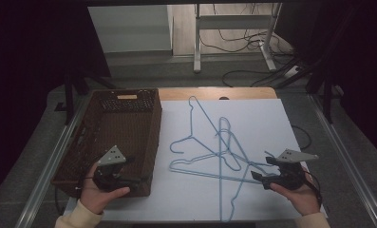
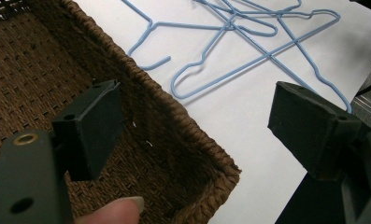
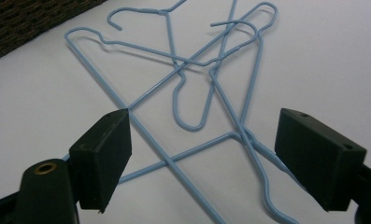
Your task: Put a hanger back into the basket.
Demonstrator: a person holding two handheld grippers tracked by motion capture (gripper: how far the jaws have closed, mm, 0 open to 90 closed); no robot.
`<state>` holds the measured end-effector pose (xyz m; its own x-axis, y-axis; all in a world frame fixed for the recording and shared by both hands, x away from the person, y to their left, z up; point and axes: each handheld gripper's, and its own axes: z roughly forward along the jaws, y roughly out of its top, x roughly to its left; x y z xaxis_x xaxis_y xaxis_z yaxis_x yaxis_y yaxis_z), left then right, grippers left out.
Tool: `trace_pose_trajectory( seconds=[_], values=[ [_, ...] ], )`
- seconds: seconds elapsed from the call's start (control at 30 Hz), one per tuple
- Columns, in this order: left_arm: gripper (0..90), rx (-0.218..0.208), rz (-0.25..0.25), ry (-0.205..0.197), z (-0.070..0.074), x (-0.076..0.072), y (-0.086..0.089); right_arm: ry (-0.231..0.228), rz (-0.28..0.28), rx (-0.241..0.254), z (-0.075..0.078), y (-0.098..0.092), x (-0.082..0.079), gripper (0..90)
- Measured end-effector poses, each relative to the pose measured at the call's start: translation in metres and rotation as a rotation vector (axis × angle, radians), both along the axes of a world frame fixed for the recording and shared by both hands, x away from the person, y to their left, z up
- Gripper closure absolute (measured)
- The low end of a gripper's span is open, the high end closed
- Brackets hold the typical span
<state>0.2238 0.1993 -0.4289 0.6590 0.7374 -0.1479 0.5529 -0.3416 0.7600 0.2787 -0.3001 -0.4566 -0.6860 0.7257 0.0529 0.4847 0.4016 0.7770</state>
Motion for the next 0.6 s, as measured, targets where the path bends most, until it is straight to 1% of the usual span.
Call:
trace_pose_trajectory(
  seconds=[0.23, 0.37, 0.5, 0.6],
  values=[
    [18.4, -0.01, 0.0, 0.008, -0.0004, 0.001, 0.0011, 0.008, -0.011, -0.001, -0.0014, -0.0012, 0.0011, 19.7],
    [18.5, -0.014, -0.005, 0.009, 0.0005, 0.0013, 0.0007, 0.014, -0.015, 0.009, -0.0016, -0.0019, 0.0026, 20.2],
    [18.5, -0.022, 0.002, 0.006, 0.0033, 0.0031, 0.0012, 0.017, -0.012, 0.021, -0.0025, -0.0023, 0.0048, 21.0],
    [18.6, -0.021, 0.004, 0.003, 0.0037, 0.0045, 0.0009, 0.027, -0.002, 0.013, -0.0044, -0.0016, 0.0061, 21.5]
  ],
)
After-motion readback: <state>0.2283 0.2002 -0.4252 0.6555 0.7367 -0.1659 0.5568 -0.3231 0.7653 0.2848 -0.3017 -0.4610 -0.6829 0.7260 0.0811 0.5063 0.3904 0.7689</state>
